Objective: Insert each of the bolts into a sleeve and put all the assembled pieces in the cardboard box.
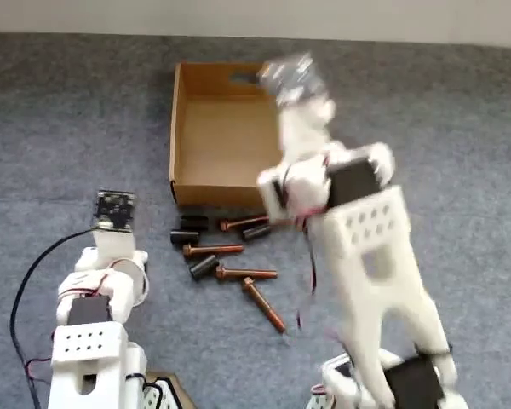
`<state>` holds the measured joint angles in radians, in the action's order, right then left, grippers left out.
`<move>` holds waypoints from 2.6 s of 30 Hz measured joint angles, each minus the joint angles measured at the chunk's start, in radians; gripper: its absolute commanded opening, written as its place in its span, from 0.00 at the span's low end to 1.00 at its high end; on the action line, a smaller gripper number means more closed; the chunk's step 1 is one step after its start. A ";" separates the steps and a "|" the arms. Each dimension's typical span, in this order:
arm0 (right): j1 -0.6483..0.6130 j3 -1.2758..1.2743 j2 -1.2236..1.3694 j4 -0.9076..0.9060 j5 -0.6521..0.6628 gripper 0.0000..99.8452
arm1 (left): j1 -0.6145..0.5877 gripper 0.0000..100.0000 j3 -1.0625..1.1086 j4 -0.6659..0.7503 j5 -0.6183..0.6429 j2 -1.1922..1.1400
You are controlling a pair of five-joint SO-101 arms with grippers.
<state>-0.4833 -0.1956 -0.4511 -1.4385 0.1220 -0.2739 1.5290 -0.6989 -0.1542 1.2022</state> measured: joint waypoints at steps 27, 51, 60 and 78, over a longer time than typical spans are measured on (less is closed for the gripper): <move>-0.160 -0.232 0.420 0.368 0.436 0.16 | -0.146 0.01 -0.014 0.005 0.121 0.000; -0.098 -0.150 0.537 0.368 0.733 0.16 | -0.146 0.01 -0.014 0.005 0.124 0.000; -0.104 -0.150 0.540 0.368 0.738 0.16 | -0.146 0.01 -0.014 0.005 0.124 0.000; -0.115 -0.107 0.612 0.299 0.738 0.16 | -0.146 0.01 -0.014 0.005 0.124 0.000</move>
<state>-0.5984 -0.3030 0.1611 -1.1393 0.8600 -0.4196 1.5152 -0.6943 -0.0299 1.2022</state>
